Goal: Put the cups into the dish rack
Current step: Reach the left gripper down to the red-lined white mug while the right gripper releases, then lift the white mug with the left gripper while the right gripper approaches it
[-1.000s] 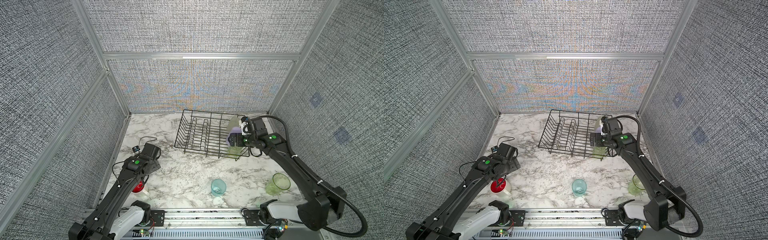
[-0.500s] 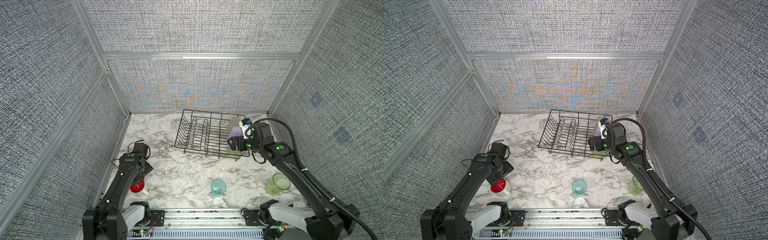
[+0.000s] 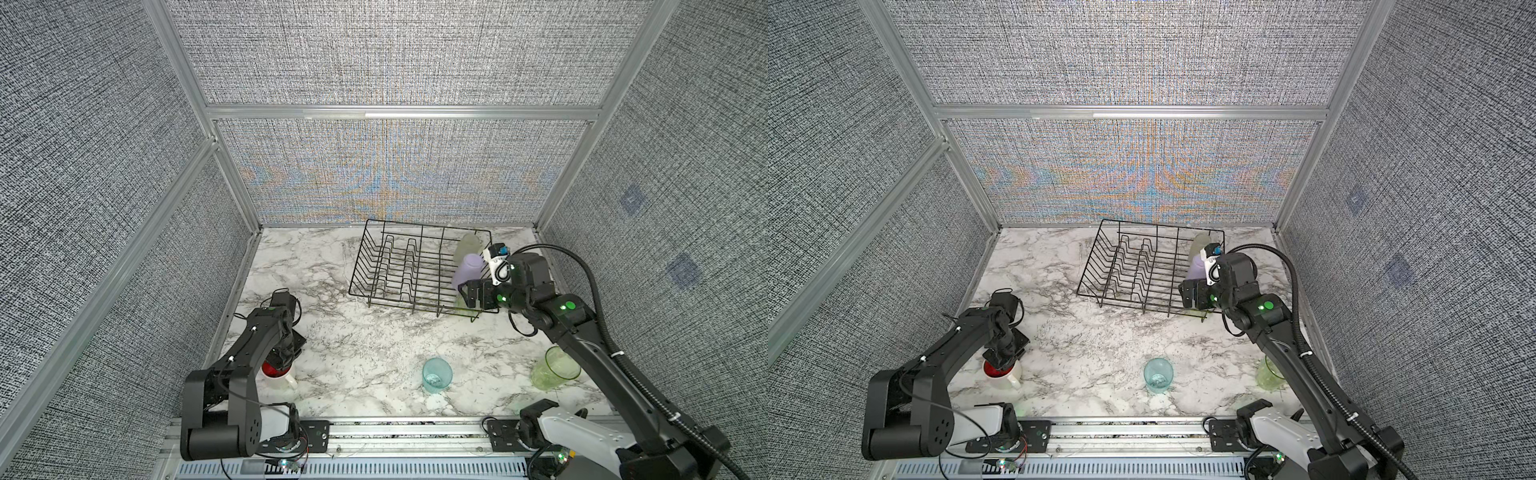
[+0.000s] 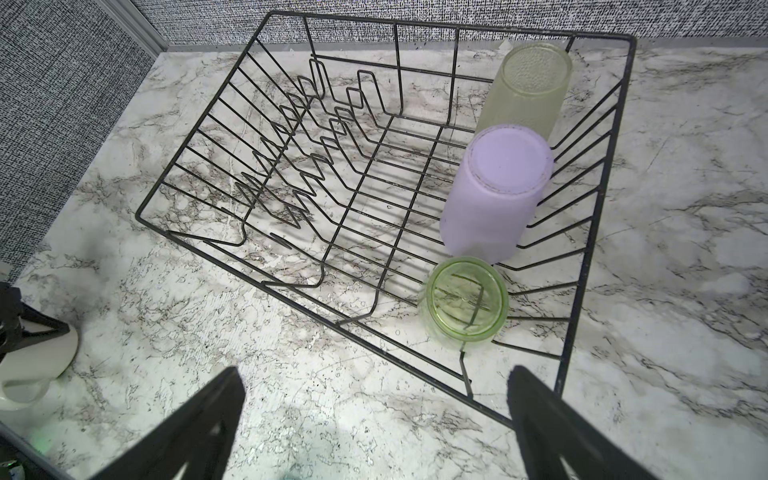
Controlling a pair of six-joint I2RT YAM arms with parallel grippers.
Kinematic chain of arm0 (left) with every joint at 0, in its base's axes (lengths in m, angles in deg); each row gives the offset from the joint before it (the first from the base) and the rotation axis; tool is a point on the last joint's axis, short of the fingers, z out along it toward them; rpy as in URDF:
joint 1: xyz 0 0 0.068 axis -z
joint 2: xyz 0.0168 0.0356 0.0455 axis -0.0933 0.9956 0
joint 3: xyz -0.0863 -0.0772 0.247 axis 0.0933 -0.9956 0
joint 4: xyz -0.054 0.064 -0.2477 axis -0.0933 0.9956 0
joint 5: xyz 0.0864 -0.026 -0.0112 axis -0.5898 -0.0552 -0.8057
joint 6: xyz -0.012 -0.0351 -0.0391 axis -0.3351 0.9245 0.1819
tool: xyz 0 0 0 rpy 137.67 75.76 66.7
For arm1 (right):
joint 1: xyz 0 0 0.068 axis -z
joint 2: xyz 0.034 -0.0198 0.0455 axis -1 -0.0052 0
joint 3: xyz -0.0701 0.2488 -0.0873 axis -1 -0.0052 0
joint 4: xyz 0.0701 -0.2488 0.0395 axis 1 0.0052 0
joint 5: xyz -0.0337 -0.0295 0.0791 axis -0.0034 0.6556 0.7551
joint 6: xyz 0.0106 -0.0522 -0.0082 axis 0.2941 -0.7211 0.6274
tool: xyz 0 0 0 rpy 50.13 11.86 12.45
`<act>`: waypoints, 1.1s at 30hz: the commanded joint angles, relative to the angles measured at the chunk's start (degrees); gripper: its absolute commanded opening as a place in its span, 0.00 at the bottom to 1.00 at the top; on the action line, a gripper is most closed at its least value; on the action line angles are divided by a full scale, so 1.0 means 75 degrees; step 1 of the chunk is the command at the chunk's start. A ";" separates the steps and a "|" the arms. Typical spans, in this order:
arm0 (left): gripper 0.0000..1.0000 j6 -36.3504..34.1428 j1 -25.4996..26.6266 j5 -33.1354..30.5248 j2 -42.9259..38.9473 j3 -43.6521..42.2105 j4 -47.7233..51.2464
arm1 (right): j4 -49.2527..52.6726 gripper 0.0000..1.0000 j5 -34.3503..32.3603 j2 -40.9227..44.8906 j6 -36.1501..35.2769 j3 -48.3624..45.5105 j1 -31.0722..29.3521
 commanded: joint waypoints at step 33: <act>0.00 -0.2017 0.1955 0.8378 -0.1082 0.2051 -0.5403 | -0.5682 0.99 0.5749 -0.0457 0.4470 -0.1435 -0.0046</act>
